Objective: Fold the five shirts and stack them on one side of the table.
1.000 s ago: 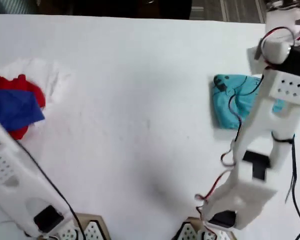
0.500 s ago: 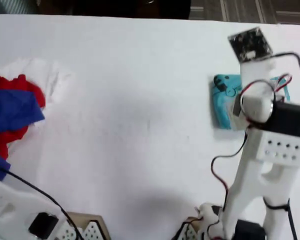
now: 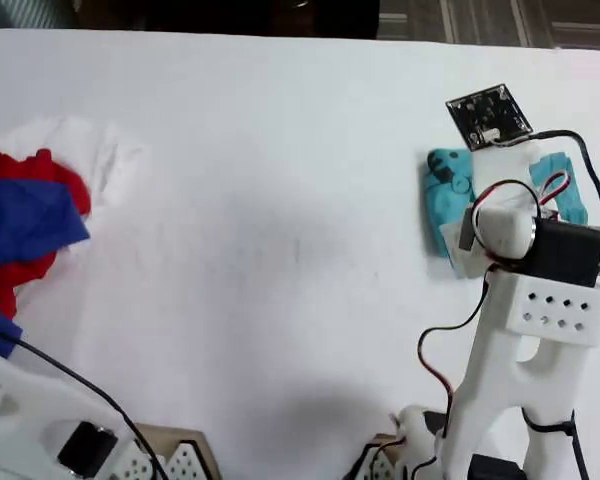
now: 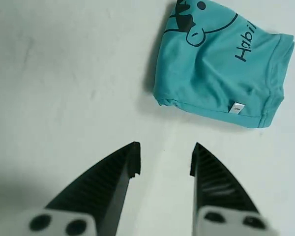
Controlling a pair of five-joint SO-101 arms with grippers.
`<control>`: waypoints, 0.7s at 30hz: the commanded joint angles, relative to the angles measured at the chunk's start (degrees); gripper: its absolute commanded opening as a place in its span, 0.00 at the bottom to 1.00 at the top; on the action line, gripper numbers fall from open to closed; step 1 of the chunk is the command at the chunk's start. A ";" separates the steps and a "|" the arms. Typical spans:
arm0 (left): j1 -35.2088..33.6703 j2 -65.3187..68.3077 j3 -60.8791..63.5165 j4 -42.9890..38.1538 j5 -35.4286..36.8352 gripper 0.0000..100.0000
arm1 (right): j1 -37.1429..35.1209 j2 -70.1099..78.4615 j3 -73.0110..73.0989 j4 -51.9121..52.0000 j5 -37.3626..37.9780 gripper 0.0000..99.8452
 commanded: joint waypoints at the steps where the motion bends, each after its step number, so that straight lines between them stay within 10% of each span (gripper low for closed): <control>1: 2.73 0.97 -0.40 -1.41 2.02 0.23 | -0.48 -2.42 -0.18 1.27 0.09 0.17; 8: 3.25 8.88 -0.57 -7.91 1.49 0.21 | -2.59 -2.42 -0.18 1.27 -0.44 0.17; 11: 3.96 10.20 -1.89 -7.82 0.88 0.01 | -4.09 -2.42 -0.18 1.27 -0.44 0.17; 21: 11.69 1.14 -14.55 2.81 1.85 0.03 | -13.41 -1.98 -0.09 1.19 -6.42 0.17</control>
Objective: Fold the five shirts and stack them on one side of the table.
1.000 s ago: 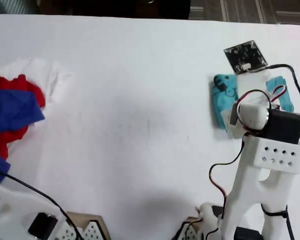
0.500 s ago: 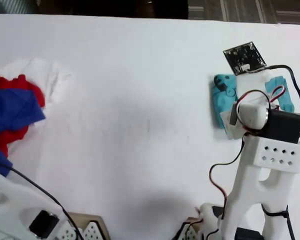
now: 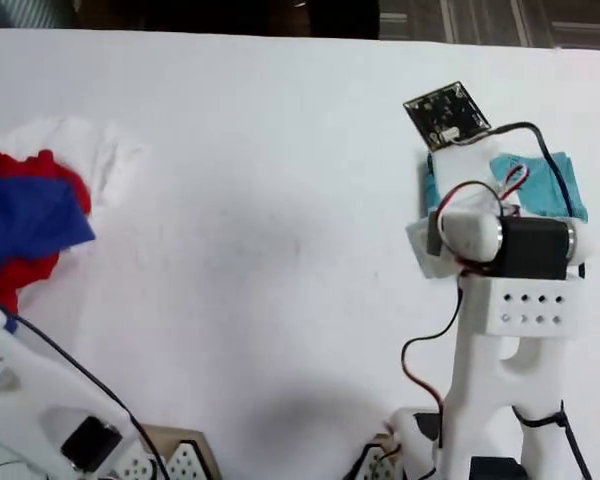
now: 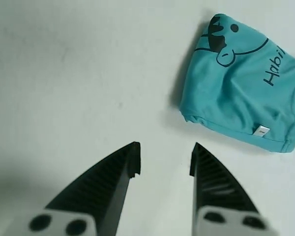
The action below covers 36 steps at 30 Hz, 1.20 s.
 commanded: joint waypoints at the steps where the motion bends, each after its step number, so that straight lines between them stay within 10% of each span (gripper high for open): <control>1: 4.40 -10.20 -3.91 1.41 1.41 0.03 | -3.65 -1.98 -0.26 1.19 -1.41 0.17; 17: 44.40 -50.64 1.27 -0.62 13.19 0.03 | -2.07 -2.42 16.35 -12.53 -1.58 0.17; 36: 70.68 -30.86 1.10 -6.95 29.19 0.03 | 21.32 -11.65 14.68 -11.47 5.36 0.17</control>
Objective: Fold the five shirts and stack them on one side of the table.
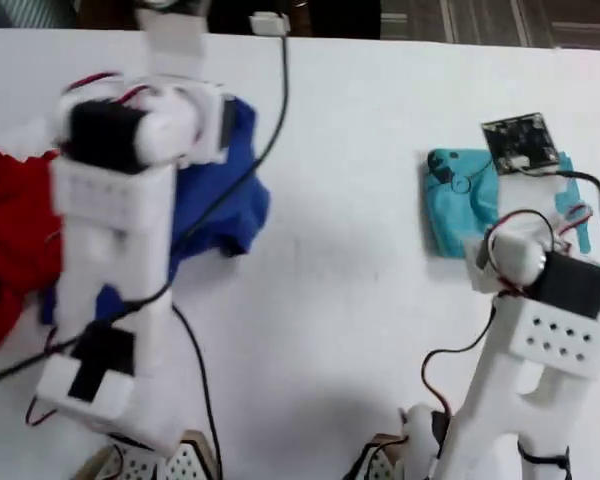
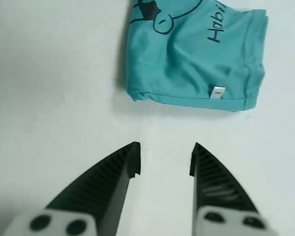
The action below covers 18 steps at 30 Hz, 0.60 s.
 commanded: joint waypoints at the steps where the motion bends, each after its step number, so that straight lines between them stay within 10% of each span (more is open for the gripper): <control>1: 4.13 2.02 -0.48 -5.10 0.79 0.03 | 1.89 -2.24 -1.49 0.40 0.62 0.17; 18: 10.02 10.64 2.95 -8.70 -1.05 0.16 | 1.71 -2.15 3.43 -0.75 0.26 0.17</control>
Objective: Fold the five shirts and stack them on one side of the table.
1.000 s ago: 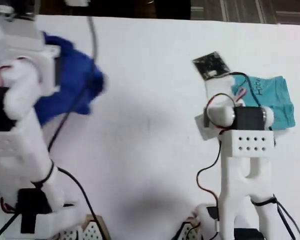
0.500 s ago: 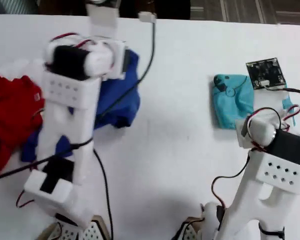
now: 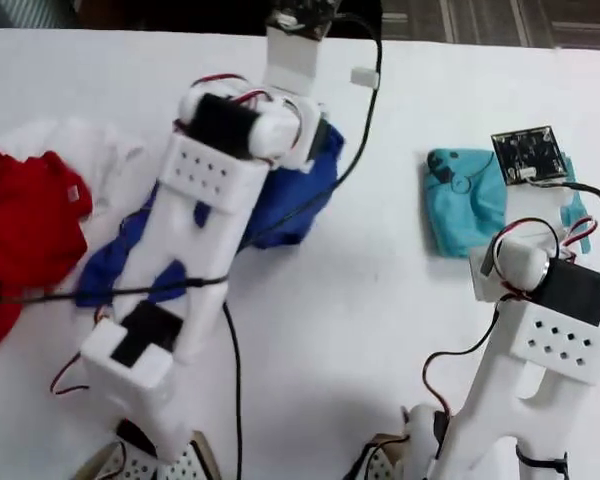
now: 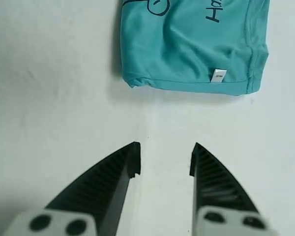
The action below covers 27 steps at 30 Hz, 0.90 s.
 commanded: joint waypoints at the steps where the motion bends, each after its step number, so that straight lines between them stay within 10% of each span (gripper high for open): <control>1: -1.05 0.53 -0.48 0.62 -2.90 0.16 | 0.04 -1.54 -0.26 -0.84 -0.09 0.17; 15: -13.98 -2.11 1.98 13.27 -21.01 0.16 | -9.89 -1.36 5.36 -6.20 -6.07 0.17; 27: -17.49 -2.11 25.54 8.53 -20.22 0.16 | -19.82 15.08 8.26 -18.77 -11.16 0.17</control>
